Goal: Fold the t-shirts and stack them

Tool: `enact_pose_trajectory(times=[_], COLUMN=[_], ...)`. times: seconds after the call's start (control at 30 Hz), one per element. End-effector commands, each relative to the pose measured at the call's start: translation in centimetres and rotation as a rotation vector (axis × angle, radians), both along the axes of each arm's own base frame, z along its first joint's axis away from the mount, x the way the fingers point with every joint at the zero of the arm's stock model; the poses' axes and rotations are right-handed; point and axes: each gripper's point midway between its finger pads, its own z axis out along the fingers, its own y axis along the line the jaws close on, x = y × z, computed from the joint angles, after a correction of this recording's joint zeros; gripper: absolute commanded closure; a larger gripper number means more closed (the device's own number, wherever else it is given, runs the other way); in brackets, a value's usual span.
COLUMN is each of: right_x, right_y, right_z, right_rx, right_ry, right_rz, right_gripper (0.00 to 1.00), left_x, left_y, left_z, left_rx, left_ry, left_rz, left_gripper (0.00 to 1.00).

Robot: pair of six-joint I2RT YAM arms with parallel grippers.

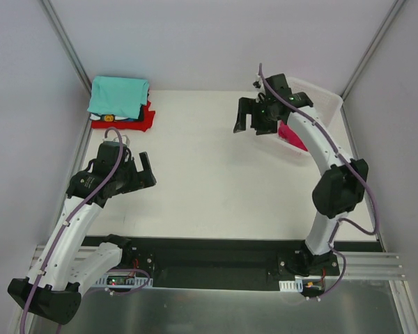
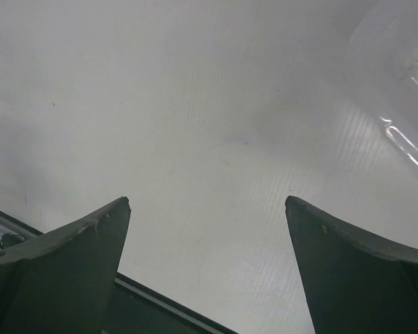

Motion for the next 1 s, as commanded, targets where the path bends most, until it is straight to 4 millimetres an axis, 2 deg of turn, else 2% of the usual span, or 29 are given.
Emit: enact_pose_trajectory(times=[0.0,0.07,0.1,0.13,0.17,0.23,0.3,0.33,0.73,0.97], right_x=[0.7,1.3,1.4,1.7,2.8,3.4,4.0,4.3,6.8,9.8], right_y=[3.5,5.1,5.3,5.6,6.1,6.4,7.0,7.1,6.4,5.2], right_z=[-5.0,-4.8,-6.3,-6.7,-5.2,-6.2,-5.5,-5.8,-8.7,-8.7], right_rx=[0.026,0.036,0.008,-0.003,0.003,-0.01,0.004,0.001,-0.081,-0.177], right_ry=[0.105,0.086,0.123,0.132,0.089,0.111,0.086,0.087,0.045,-0.051], right_rz=[0.117,0.173,0.191,0.199,0.201,0.213,0.224,0.225,0.197,0.16], right_gripper=[0.03,0.01,0.01,0.0,0.0,0.01,0.0,0.01,0.0,0.0], left_x=[-0.3,-0.3,-0.3,-0.3,-0.3,-0.4,-0.4,-0.3,-0.2,-0.3], left_y=[-0.5,-0.5,-0.5,-0.5,-0.5,-0.5,-0.5,-0.5,-0.6,-0.5], left_z=[0.6,0.6,0.6,0.6,0.5,0.5,0.5,0.6,0.9,0.9], left_rx=[-0.03,-0.029,-0.03,-0.03,-0.03,-0.027,-0.031,-0.031,-0.031,-0.03], left_ry=[-0.012,-0.014,-0.017,-0.014,-0.012,-0.011,-0.012,-0.013,-0.024,-0.028], left_rz=[-0.007,-0.008,-0.01,-0.009,-0.009,-0.007,-0.008,-0.005,-0.011,-0.012], left_gripper=[0.01,0.01,0.01,0.01,0.01,0.01,0.01,0.01,0.01,0.01])
